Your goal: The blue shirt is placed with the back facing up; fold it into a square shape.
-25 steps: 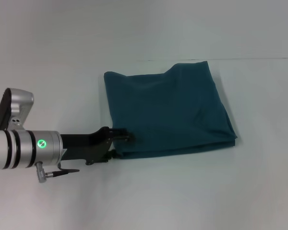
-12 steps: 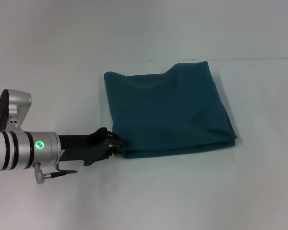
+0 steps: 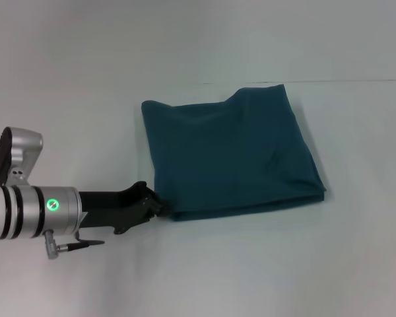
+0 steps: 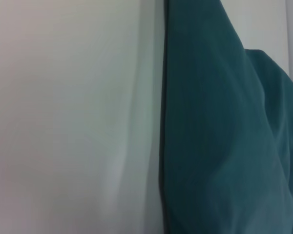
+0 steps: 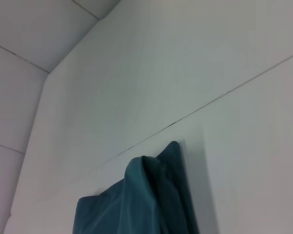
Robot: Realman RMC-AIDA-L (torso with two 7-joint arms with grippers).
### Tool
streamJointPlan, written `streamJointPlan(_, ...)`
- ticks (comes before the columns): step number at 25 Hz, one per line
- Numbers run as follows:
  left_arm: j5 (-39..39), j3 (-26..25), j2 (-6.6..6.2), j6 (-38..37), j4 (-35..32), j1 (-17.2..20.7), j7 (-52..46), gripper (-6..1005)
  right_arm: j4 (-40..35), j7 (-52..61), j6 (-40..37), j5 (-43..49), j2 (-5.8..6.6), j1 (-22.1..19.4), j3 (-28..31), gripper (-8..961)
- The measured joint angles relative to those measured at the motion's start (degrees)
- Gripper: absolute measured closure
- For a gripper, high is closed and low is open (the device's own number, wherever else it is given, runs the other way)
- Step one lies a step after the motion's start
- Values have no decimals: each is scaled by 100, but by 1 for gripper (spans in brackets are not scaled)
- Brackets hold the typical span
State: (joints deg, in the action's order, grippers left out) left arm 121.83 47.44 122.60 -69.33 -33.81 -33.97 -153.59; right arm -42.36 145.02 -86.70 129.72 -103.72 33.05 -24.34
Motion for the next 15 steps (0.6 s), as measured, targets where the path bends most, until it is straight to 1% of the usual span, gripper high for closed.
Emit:
streamJointPlan(5,0,3,-2,-228,-82,121,51,961,3,0,-4,0,1,0,31,142)
streamJointPlan(10,12,-23,-29,-427,-221,305,57,941,17,0,-6,0,1,0,49,142)
streamJointPlan(15,126,-80,-48,-527,-310,411,45,921,54,0,-6,1,1,14,52,143)
